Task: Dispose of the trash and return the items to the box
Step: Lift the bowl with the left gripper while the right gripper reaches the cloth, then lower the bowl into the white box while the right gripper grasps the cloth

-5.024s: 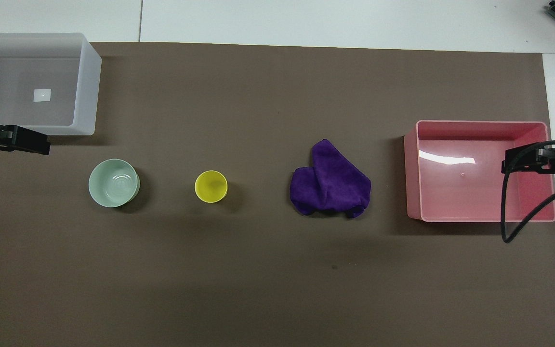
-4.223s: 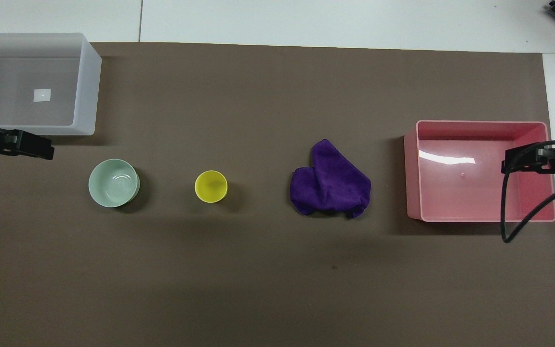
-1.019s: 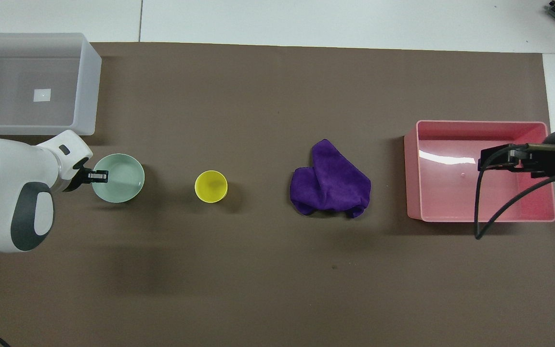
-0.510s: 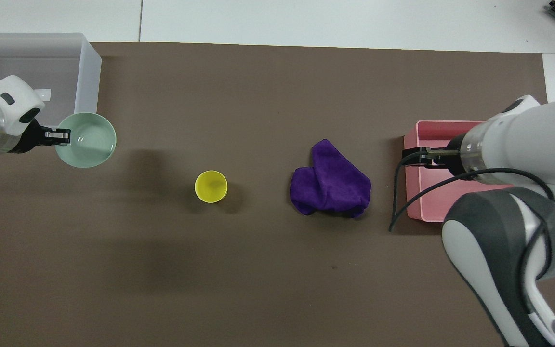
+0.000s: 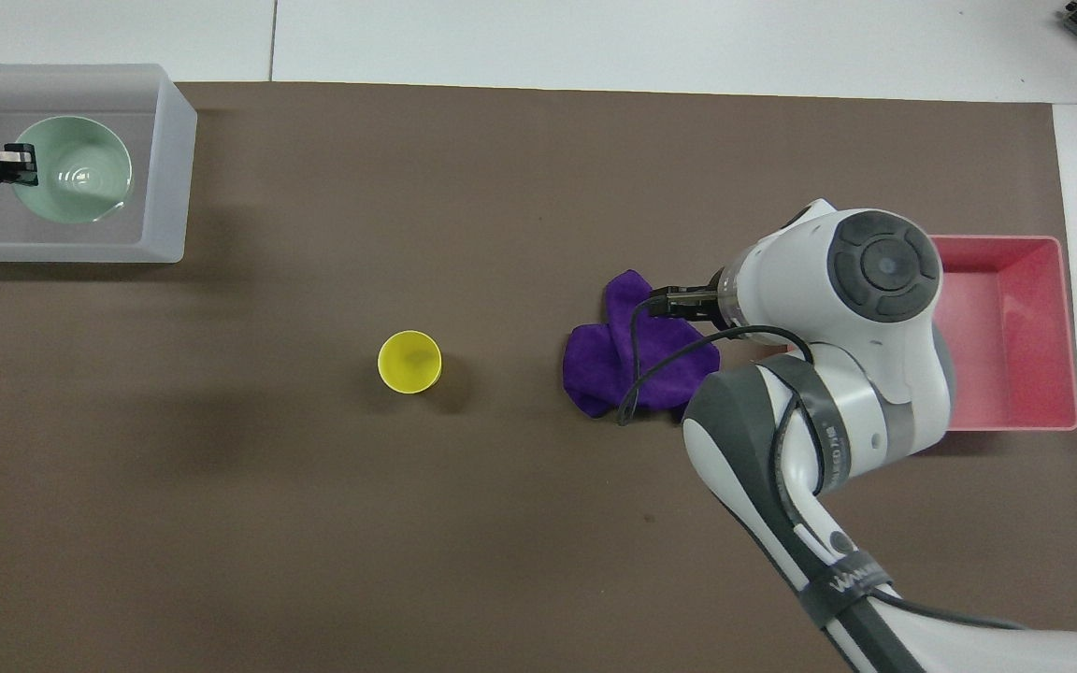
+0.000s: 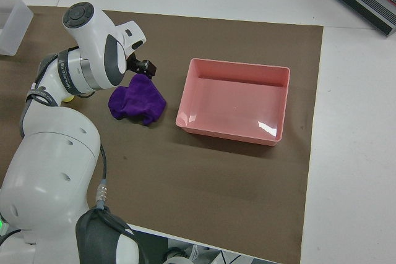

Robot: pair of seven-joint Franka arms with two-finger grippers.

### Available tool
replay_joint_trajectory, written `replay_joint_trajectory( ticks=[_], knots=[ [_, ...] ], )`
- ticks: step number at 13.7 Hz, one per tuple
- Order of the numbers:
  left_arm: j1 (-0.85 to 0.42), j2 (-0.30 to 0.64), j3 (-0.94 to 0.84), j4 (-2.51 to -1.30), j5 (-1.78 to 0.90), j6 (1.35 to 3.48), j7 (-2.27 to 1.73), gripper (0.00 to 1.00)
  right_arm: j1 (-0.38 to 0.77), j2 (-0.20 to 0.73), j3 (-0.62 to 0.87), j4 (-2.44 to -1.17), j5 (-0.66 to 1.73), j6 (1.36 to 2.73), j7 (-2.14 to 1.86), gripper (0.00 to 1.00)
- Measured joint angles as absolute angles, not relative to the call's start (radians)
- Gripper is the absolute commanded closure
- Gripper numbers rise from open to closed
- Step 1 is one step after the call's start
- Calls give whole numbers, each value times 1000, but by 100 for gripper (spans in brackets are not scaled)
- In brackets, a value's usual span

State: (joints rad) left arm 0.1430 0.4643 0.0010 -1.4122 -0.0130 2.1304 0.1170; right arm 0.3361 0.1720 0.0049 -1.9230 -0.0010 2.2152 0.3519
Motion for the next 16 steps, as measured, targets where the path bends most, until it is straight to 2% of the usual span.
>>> replay_joint_trajectory(
  ticks=[3, 5, 11, 12, 13, 14, 15, 16],
  knots=[
    [259, 647, -95, -1233, -13, 2126, 132, 100, 378, 222, 5, -1945, -2, 2268, 352, 0],
    [306, 725, -123, -1171, -13, 2149, 152, 100, 389, 231, 5, -1978, -2, 2320, 352, 0],
    [325, 807, -127, -1147, -13, 2191, 160, 100, 412, 247, 5, -2043, -3, 2340, 344, 0],
    [329, 816, -127, -1148, -13, 2190, 160, 100, 412, 247, 5, -2057, -3, 2340, 344, 5],
    [335, 823, -127, -1148, -13, 2189, 161, 100, 412, 247, 5, -2068, -3, 2340, 343, 38],
    [339, 826, -127, -1148, -13, 2189, 161, 100, 412, 247, 5, -2077, -3, 2340, 343, 85],
    [340, 826, -129, -1148, -13, 2189, 161, 94, 412, 247, 5, -2081, -3, 2340, 343, 100],
    [340, 826, -129, -1148, -13, 2189, 161, 69, 412, 247, 4, -2082, -3, 2340, 347, 100]
  ],
)
